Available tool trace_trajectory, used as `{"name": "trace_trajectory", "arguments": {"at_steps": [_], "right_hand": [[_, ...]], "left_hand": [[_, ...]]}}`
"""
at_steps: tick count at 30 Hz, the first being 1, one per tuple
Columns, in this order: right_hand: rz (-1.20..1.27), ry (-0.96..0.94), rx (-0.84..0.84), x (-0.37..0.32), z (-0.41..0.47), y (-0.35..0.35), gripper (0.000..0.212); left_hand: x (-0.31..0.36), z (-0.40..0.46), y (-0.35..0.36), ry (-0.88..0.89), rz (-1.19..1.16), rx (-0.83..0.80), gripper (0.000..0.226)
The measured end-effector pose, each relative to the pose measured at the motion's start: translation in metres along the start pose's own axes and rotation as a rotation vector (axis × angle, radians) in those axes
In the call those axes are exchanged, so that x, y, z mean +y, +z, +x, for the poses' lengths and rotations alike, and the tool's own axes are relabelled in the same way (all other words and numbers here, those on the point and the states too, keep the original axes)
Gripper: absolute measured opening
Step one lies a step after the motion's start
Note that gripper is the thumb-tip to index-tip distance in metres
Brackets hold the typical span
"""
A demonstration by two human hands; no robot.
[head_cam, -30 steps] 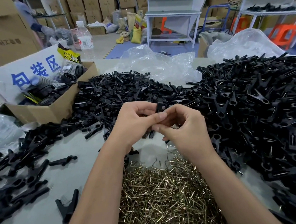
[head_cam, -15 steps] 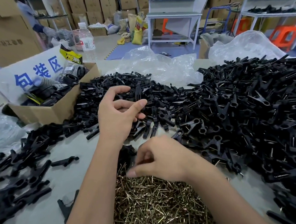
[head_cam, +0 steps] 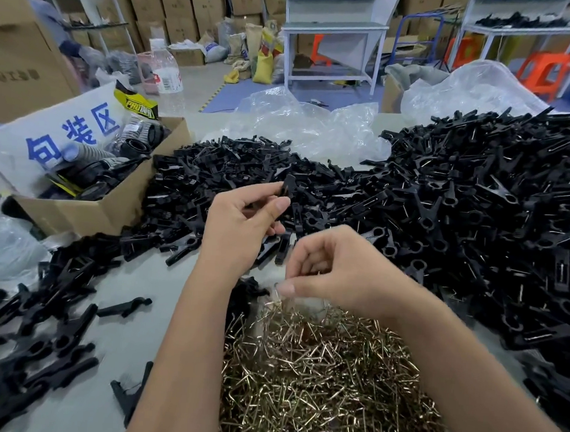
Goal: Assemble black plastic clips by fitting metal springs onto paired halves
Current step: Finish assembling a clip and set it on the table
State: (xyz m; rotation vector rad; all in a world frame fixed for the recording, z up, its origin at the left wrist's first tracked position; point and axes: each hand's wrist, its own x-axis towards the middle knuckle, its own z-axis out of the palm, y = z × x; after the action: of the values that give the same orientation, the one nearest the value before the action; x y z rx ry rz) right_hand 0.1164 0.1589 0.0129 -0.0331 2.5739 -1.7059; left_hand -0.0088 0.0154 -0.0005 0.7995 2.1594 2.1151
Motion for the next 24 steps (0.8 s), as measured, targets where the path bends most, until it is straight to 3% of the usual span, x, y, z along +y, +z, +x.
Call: {"name": "trace_trajectory", "arguments": {"at_steps": [4,8,14,19,24], "right_hand": [[0.145,-0.044,0.149,0.000,-0.002,-0.009,0.015],[0.245,-0.023,0.232,0.003,-0.003,-0.017,0.022],[0.373,-0.049,0.285,0.001,-0.005,-0.020,0.014],[0.158,-0.001,0.300,0.010,-0.001,-0.012,0.018],[-0.657,0.019,0.269,0.015,0.004,-0.010,0.040]], "left_hand": [[0.000,0.000,0.000,-0.037,-0.052,-0.014,0.035],[0.000,-0.002,-0.001,-0.034,-0.050,-0.060,0.062],[0.003,-0.003,0.001,-0.082,-0.027,0.049,0.020],[0.001,-0.003,-0.001,-0.150,-0.080,0.062,0.018],[0.000,-0.004,-0.003,-0.194,-0.080,0.041,0.019]]}}
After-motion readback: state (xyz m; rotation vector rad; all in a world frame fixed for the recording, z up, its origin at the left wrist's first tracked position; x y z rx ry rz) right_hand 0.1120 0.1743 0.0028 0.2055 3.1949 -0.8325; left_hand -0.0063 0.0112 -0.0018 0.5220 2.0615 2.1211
